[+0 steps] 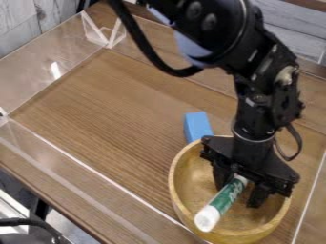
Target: Remove the green marker from inside the brown bowl and put it on the table
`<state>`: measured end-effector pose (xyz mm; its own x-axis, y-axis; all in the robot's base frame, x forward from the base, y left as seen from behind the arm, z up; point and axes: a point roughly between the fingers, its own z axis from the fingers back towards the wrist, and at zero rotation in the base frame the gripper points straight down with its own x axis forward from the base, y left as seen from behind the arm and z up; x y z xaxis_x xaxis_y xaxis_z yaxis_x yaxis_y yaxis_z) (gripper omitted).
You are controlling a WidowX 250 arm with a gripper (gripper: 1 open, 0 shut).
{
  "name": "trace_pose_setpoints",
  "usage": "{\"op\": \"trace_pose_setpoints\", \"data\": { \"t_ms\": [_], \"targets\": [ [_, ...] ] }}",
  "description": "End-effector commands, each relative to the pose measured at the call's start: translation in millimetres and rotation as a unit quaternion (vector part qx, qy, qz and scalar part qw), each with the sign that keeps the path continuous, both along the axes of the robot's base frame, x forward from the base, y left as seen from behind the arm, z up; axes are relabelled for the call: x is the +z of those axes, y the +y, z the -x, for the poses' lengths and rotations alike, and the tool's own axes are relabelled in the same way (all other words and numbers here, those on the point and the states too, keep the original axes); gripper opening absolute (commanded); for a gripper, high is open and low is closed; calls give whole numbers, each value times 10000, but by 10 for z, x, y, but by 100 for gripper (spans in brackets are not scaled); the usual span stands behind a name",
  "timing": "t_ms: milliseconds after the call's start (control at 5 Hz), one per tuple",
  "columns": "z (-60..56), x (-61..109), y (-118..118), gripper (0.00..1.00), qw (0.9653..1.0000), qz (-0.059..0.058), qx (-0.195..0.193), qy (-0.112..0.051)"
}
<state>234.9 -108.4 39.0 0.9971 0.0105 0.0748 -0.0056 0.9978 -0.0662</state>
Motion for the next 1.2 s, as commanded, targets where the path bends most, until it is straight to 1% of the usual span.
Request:
{"op": "trace_pose_setpoints", "data": {
  "t_ms": [0, 1000],
  "targets": [
    [-131, 197, -18, 0, 9992, 159, 24, -359],
    [-91, 344, 85, 0, 9994, 100, -138, -289]
  ]
}}
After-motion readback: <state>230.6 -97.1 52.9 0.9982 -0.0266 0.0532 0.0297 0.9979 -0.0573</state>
